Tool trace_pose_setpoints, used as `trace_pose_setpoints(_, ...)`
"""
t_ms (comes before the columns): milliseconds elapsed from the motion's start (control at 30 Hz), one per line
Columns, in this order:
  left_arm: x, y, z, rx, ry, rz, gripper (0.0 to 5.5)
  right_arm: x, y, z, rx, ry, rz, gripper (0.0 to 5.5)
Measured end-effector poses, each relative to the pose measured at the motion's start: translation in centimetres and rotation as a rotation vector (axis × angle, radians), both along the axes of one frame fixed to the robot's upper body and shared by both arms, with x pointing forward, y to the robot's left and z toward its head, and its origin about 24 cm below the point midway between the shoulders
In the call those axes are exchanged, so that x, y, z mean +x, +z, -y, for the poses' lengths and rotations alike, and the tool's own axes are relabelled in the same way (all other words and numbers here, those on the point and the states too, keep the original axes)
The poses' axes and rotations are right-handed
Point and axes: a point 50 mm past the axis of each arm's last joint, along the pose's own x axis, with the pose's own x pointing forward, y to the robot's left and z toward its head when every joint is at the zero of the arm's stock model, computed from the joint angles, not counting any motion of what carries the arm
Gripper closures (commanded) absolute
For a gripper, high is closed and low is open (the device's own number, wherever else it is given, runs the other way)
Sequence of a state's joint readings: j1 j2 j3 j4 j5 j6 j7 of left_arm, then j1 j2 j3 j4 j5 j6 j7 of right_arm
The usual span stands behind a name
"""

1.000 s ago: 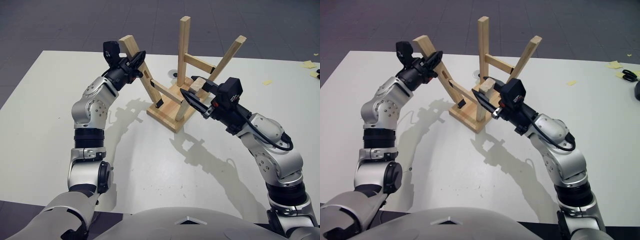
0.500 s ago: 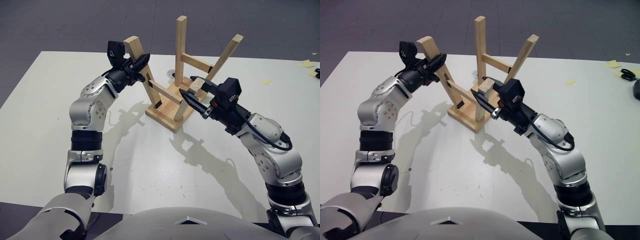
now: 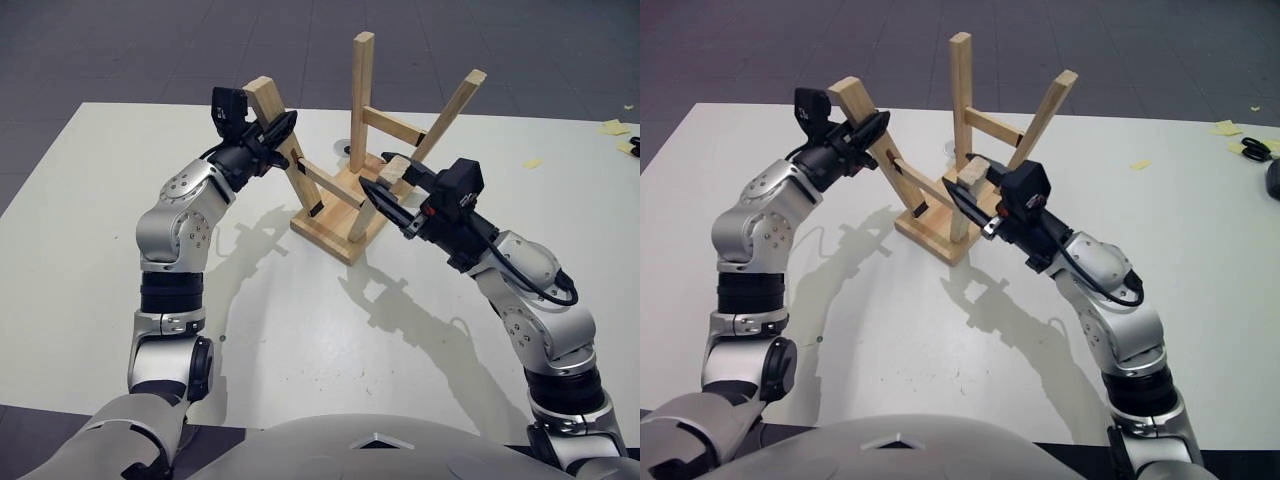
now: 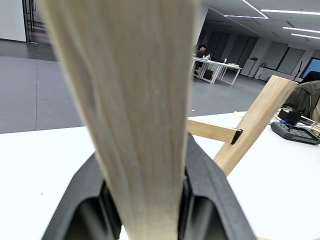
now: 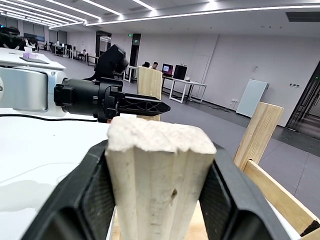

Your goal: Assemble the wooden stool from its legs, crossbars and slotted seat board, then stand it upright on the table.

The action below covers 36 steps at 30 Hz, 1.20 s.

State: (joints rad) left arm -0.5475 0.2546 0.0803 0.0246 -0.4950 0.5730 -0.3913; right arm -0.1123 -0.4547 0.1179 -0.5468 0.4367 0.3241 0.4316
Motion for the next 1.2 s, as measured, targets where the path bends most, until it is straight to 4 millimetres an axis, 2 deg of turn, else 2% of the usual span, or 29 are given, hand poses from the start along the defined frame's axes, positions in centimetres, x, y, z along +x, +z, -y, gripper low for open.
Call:
trace_pose_setpoints(367, -0.1, 0.2, 0.4, 0.012, -0.018, 0.009, 4.45, -0.3, -0.7, 0.0, 0.022, -0.011, 0.029, 3.39)
trace_pose_setpoints(667, 0.4, 0.6, 1.9, 0.09, -0.06, -0.005, 4.45, -0.2, -0.9, -0.1, 0.031, -0.012, 0.042, 3.39)
trace_pose_setpoints(900, 0.2, 0.6, 1.6, 0.146, -0.124, -0.029, 4.46, -0.3, -1.1, -0.2, 0.03, -0.008, 0.044, 3.39)
trace_pose_setpoints(1200, 0.2, 0.4, 0.9, 0.153, -0.072, -0.042, 4.45, 0.8, -0.3, -0.9, 0.012, -0.006, -0.013, 3.39)
